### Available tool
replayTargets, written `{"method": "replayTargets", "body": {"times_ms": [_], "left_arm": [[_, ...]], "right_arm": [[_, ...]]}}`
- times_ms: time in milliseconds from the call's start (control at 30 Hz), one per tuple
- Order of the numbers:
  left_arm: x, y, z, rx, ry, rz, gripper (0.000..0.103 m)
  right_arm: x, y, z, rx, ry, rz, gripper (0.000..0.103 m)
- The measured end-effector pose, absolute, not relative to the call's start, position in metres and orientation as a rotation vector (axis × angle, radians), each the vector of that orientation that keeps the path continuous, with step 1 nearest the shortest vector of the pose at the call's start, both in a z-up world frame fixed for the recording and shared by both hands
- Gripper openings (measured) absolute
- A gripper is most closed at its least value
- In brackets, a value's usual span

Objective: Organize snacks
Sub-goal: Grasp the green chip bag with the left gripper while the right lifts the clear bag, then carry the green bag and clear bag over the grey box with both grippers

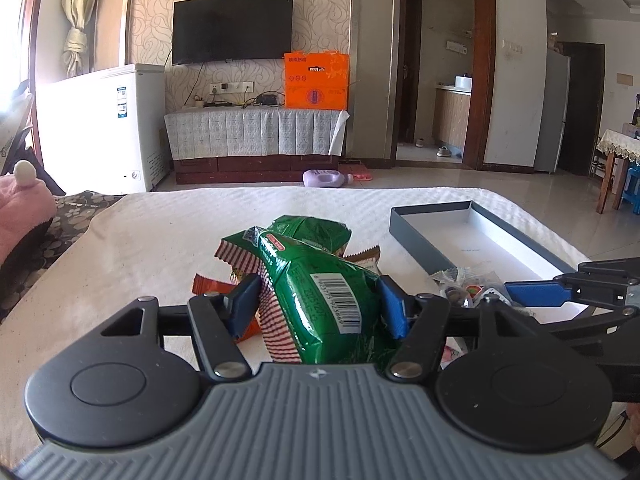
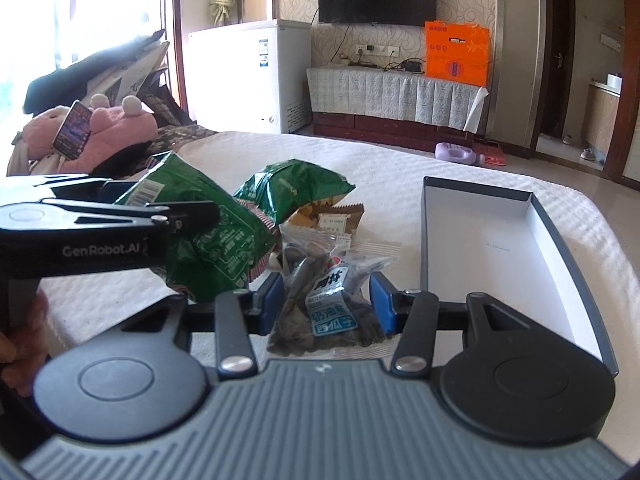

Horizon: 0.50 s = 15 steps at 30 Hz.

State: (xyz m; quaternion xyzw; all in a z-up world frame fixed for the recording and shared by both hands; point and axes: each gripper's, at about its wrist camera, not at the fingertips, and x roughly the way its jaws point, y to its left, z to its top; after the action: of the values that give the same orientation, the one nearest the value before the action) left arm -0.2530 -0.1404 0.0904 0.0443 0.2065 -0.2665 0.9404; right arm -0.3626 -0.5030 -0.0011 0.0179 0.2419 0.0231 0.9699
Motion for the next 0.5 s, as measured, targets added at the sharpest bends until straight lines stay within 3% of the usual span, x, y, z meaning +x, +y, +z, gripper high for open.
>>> {"method": "replayTargets", "body": {"times_ms": [500], "left_arm": [[-0.256,-0.173,0.106,0.090,0.393,-0.583,0.068]], "right_arm": [[-0.376,-0.529,0.007,0.072,0.442,-0.023,0.051]]}}
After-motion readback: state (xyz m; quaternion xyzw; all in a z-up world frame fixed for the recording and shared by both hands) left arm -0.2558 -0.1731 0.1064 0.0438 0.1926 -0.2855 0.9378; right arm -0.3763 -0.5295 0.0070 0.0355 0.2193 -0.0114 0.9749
